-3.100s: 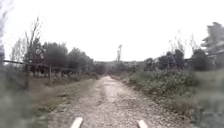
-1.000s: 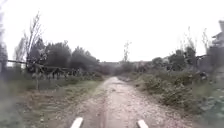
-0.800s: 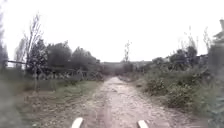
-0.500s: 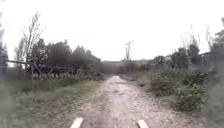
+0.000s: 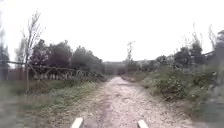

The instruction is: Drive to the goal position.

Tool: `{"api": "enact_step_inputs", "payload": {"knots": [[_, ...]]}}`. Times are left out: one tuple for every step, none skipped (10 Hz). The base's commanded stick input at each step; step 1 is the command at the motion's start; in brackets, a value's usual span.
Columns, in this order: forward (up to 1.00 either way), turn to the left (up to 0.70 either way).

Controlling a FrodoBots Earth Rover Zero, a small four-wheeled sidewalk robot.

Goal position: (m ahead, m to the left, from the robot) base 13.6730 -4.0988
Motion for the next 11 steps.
{"api": "enact_step_inputs", "payload": {"knots": [[0.70,-0.31],[0.70,-0.02],[0.70,0.00],[0.70,0.00],[0.70,0.00],[0.70,0.00],[0.70,0.00],[0.70,0.00],[0.70,0.00],[0.70,0.00],[0.70,-0.30]]}}
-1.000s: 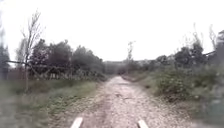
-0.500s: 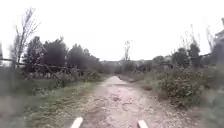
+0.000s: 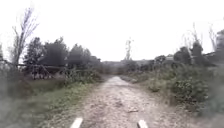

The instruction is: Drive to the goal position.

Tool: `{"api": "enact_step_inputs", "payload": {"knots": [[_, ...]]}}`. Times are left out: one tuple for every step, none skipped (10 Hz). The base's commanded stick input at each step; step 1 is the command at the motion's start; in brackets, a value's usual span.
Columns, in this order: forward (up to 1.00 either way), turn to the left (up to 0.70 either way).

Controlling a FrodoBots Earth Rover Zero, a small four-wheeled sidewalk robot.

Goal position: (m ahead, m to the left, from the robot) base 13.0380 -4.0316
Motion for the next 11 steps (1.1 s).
{"api": "enact_step_inputs", "payload": {"knots": [[0.70,-0.35],[0.70,-0.14],[0.70,0.00],[0.70,0.00],[0.70,0.00],[0.70,0.00],[0.70,0.00],[0.70,0.00],[0.70,0.00],[0.70,-0.24],[0.70,-0.29]]}}
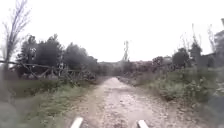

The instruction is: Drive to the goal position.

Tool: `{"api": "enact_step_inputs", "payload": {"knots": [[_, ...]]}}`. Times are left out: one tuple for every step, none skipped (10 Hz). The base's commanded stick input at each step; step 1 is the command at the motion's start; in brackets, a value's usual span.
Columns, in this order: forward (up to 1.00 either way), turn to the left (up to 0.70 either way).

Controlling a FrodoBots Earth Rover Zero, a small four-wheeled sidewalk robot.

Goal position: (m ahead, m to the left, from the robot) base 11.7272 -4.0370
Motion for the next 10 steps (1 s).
{"api": "enact_step_inputs", "payload": {"knots": [[0.70,-0.18],[0.70,-0.02],[0.70,0.00],[0.70,0.00],[0.70,0.00],[0.70,0.00],[0.70,0.00],[0.70,0.00],[0.70,0.00],[0.70,0.00]]}}
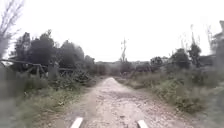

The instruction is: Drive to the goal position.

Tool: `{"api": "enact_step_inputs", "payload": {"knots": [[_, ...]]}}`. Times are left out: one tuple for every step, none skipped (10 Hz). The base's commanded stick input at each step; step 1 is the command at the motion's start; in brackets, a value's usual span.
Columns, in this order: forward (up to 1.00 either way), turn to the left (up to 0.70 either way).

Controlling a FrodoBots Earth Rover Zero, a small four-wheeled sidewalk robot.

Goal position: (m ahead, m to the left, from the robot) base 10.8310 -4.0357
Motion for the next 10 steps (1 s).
{"api": "enact_step_inputs", "payload": {"knots": [[0.70,0.00],[0.70,0.00],[0.70,0.00],[0.70,0.00],[0.70,0.00],[0.70,0.00],[0.70,0.00],[0.70,0.00],[0.70,0.00],[0.70,0.00]]}}
